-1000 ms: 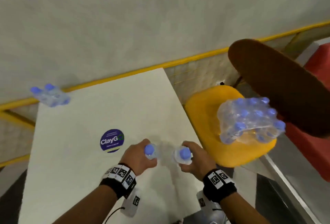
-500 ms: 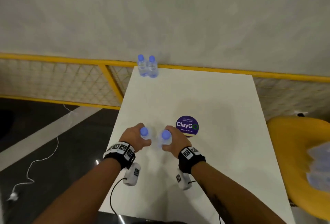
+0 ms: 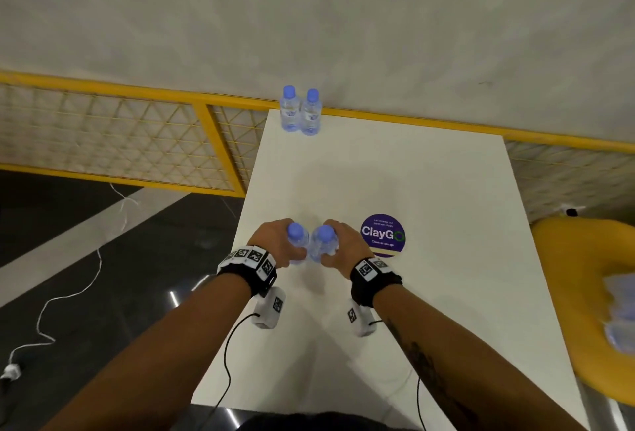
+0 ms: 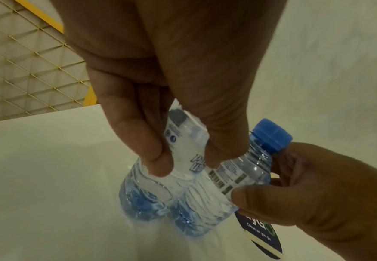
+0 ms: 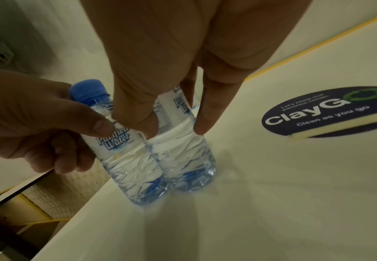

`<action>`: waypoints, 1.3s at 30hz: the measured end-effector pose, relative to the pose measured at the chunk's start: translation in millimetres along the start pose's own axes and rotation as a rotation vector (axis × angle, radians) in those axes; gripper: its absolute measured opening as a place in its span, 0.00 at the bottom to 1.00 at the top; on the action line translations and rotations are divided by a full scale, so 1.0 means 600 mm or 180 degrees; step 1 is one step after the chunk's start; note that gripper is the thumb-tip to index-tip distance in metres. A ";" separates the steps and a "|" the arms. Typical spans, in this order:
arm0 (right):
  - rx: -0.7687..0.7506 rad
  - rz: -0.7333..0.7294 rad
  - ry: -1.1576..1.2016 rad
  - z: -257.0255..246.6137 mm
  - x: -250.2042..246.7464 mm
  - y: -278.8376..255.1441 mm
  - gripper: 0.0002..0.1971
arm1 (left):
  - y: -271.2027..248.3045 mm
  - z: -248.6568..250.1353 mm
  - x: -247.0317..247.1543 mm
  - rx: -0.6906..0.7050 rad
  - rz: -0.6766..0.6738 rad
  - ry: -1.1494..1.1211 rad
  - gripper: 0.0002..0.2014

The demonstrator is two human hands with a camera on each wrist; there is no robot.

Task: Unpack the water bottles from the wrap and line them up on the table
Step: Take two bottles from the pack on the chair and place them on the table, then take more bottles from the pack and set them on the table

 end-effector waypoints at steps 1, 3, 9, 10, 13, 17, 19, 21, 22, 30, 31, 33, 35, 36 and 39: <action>-0.0007 0.0020 -0.0002 0.001 -0.001 0.001 0.28 | 0.002 -0.001 -0.001 0.0034 0.0006 0.0042 0.16; -0.0036 0.0039 -0.0017 0.000 -0.003 0.002 0.26 | 0.005 0.002 -0.001 0.0093 0.0010 0.0140 0.15; -0.0026 0.0033 0.0028 -0.002 0.003 -0.002 0.24 | 0.004 0.014 -0.008 0.0048 -0.0129 0.0473 0.16; -0.0012 0.0021 0.0064 -0.004 -0.001 -0.005 0.25 | 0.004 0.011 -0.009 0.0020 -0.0132 0.0407 0.21; 0.0032 -0.0125 0.0206 0.000 -0.012 -0.027 0.40 | -0.016 -0.003 -0.019 -0.0123 -0.0133 0.0085 0.58; 0.0169 0.0071 0.0696 0.056 -0.039 -0.095 0.44 | -0.101 0.034 -0.028 -0.0291 0.0587 0.0240 0.57; 0.0237 0.0398 0.0920 0.105 -0.065 -0.147 0.33 | -0.136 0.077 -0.009 0.0008 0.0915 0.0295 0.38; 0.0374 0.0767 0.1131 0.166 -0.096 -0.216 0.22 | -0.142 0.130 0.029 0.0471 0.0952 0.0280 0.22; 0.0482 0.0912 0.1223 0.201 -0.113 -0.255 0.18 | -0.133 0.160 0.055 0.0719 0.0834 0.0244 0.17; 0.2040 0.2242 0.1730 0.527 -0.248 -0.617 0.15 | -0.065 0.518 0.339 0.2284 -0.0825 0.1056 0.10; 0.2212 0.2459 0.1753 0.562 -0.263 -0.662 0.16 | -0.063 0.562 0.380 0.2371 -0.0995 0.1078 0.13; 0.2483 0.2795 0.1832 0.627 -0.286 -0.738 0.19 | -0.063 0.643 0.458 0.2447 -0.1299 0.1101 0.19; 0.2710 0.2981 0.1866 0.688 -0.302 -0.793 0.25 | -0.069 0.716 0.530 0.2506 -0.1548 0.1106 0.25; 0.2794 0.3020 0.1891 0.716 -0.308 -0.813 0.28 | -0.071 0.748 0.565 0.2523 -0.1682 0.1105 0.27; 0.2871 0.3037 0.2072 0.788 -0.321 -0.840 0.34 | -0.067 0.822 0.657 0.2432 -0.1865 0.1013 0.34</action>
Point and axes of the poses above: each hand's wrist, its own y-axis towards the middle knuckle, its own x-axis out of the palm, z = x × y, the point moved 1 cm from there along y, towards the middle knuckle, and after that the axes turned 14 degrees about -z, right-handed, at the moved point
